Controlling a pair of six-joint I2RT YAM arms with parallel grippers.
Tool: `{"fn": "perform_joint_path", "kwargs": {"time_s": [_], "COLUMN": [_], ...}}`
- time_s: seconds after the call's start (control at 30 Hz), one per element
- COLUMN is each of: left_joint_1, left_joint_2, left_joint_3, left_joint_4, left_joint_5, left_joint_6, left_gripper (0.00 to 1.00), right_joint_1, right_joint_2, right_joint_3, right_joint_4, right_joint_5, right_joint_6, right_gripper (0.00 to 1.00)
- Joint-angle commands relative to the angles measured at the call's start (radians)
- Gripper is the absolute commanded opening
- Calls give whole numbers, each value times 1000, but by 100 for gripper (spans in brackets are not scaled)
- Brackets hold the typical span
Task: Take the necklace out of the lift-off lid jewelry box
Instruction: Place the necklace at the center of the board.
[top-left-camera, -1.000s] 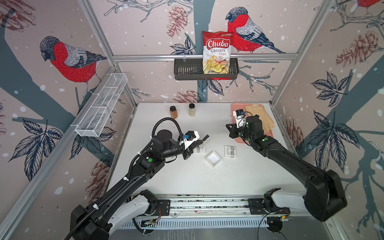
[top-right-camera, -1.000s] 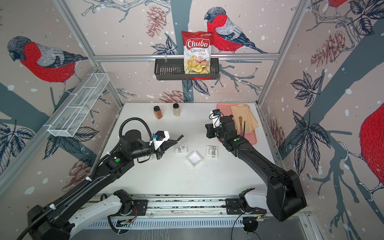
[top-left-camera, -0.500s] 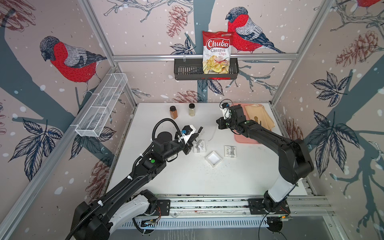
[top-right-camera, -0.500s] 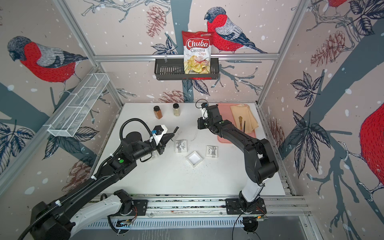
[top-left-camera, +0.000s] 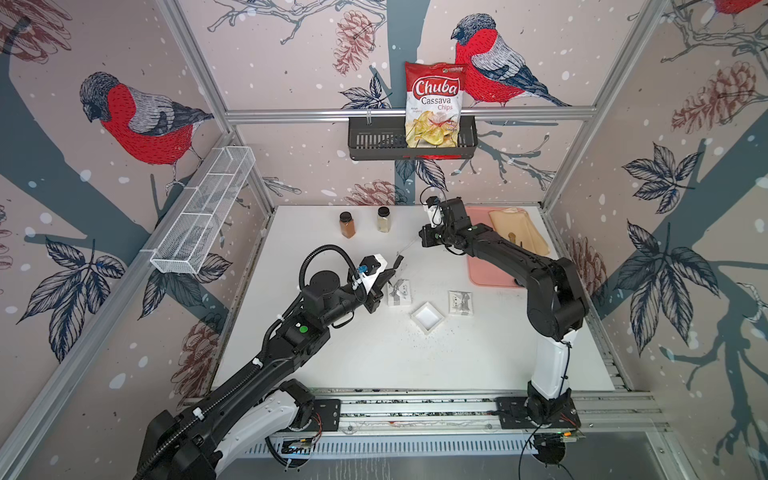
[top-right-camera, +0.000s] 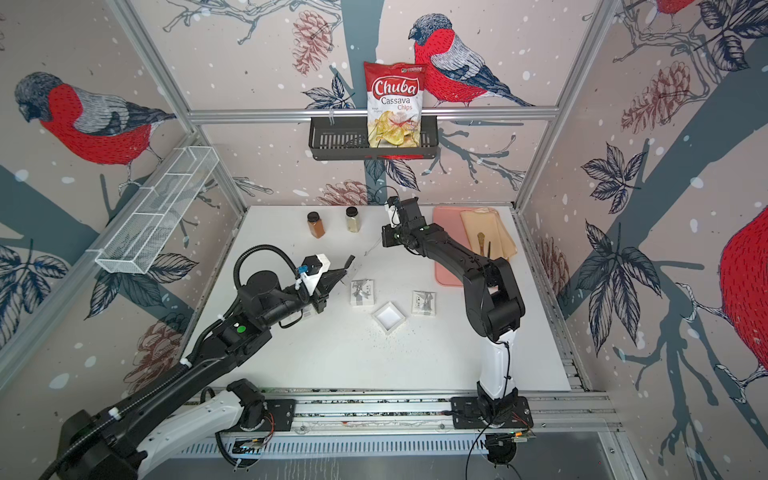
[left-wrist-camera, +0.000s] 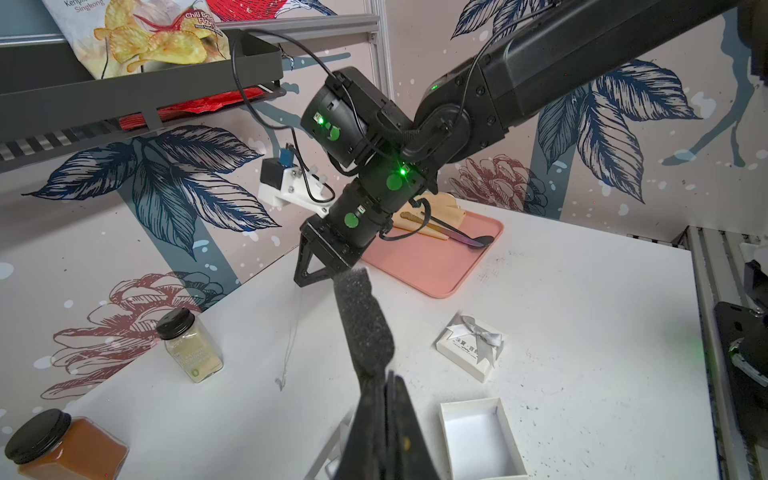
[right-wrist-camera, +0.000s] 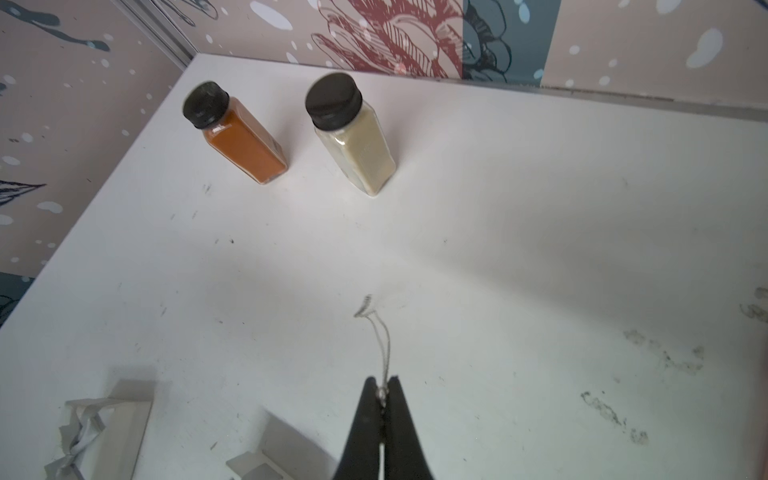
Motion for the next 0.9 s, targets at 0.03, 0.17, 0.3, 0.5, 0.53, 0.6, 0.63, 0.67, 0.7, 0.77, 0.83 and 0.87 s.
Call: {"fn": "perform_joint_path", "kwargs": {"time_s": [0.03, 0.17, 0.3, 0.5, 0.53, 0.6, 0.63, 0.67, 0.7, 0.77, 0.83, 0.87], "left_joint_1": [2, 2, 2, 3, 3, 6, 9, 13, 18, 41, 69, 81], "left_joint_2": [5, 20, 45, 65, 65, 64, 62, 62, 61, 59, 59, 58], "left_joint_3": [-2, -4, -4, -6, -4, 0, -1, -5, -8, -21, -37, -45], "left_joint_4": [64, 75, 100, 129, 131, 131, 135, 141, 151, 187, 233, 263], "left_joint_5": [12, 17, 19, 59, 69, 88, 99, 109, 117, 149, 183, 193], "left_joint_6": [-2, -3, -16, -41, -44, -47, -47, -49, -55, -81, -121, -146], "left_gripper": [0, 0, 0, 0, 0, 0, 0, 0, 0, 0, 0, 0], "right_joint_1": [-18, -35, -41, -46, -46, -46, -46, -46, -44, -46, -52, -56], "right_joint_2": [-5, -15, -9, -43, -57, -92, -113, -141, -170, -253, -346, -401], "right_joint_3": [-106, -189, -213, -262, -274, -294, -303, -318, -335, -391, -456, -497], "right_joint_4": [-27, -21, -40, -42, -40, -37, -36, -28, -13, 40, 112, 167], "right_joint_5": [39, 83, 116, 154, 158, 160, 163, 160, 153, 100, -17, -91], "right_joint_6": [46, 70, 76, 68, 62, 49, 43, 32, 21, 1, -17, -16], "right_gripper": [0, 2, 15, 42, 49, 56, 57, 57, 57, 58, 59, 61]}}
